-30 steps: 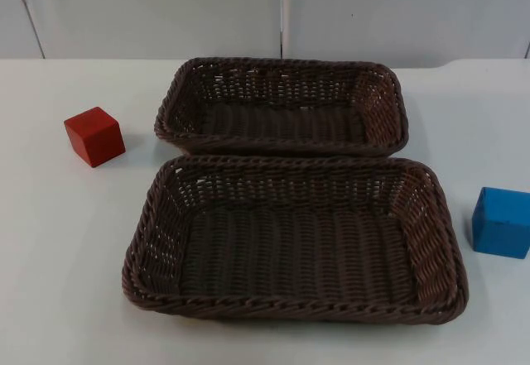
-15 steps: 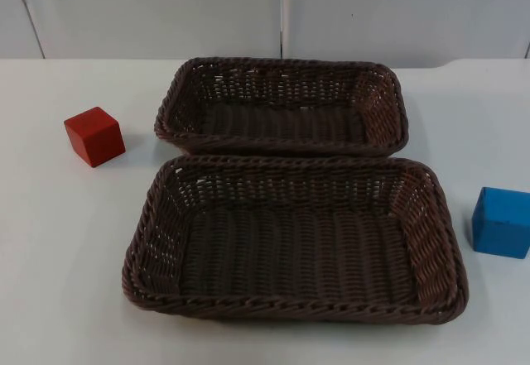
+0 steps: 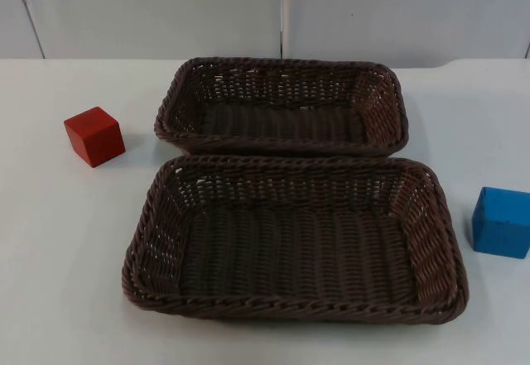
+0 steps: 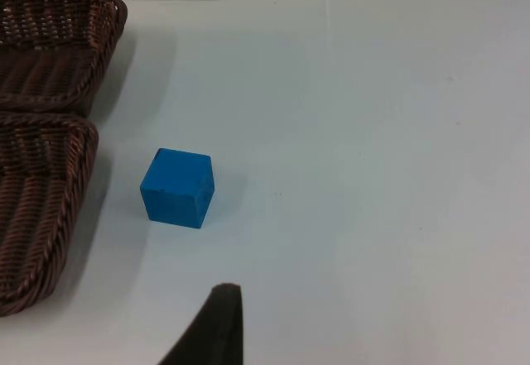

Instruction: Pick up one cube with the left hand and place it into the upper basket. Pick up one cube with the right hand and place it into the lower basket.

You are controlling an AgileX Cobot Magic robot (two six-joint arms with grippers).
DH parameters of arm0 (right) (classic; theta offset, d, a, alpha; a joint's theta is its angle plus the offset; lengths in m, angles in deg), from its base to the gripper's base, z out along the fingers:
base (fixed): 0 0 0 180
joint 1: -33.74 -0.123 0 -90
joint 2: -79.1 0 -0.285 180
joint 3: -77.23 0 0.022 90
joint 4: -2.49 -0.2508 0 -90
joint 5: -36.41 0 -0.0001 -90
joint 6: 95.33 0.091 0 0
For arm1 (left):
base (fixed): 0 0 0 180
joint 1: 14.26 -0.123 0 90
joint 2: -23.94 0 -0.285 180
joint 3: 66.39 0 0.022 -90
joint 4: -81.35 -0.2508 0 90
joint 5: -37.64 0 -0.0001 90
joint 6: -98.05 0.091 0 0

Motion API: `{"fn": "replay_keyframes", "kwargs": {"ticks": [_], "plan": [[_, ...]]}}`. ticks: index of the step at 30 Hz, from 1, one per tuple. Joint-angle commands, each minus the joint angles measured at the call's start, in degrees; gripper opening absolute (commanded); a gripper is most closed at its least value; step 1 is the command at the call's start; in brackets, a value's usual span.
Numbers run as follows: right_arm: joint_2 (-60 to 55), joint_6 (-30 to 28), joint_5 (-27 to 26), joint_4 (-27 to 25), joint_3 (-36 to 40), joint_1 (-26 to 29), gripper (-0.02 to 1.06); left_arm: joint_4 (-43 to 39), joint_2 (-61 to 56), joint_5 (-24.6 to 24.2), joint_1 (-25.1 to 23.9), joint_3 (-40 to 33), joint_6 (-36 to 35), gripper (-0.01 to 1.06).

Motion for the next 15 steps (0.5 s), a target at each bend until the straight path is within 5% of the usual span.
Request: {"fn": "replay_keyframes", "kwargs": {"ticks": [1, 15], "plan": [[0.2, -0.1, -0.5, 0.1, 0.1, 0.3, 1.05, 0.8, 2.0, 1.1, -0.1, 2.3, 0.4, 1.05], [0.2, -0.1, -0.5, 0.1, 0.1, 0.3, 1.05, 3.0, 17.4, 1.1, -0.1, 15.9, 4.3, 1.05]]}}
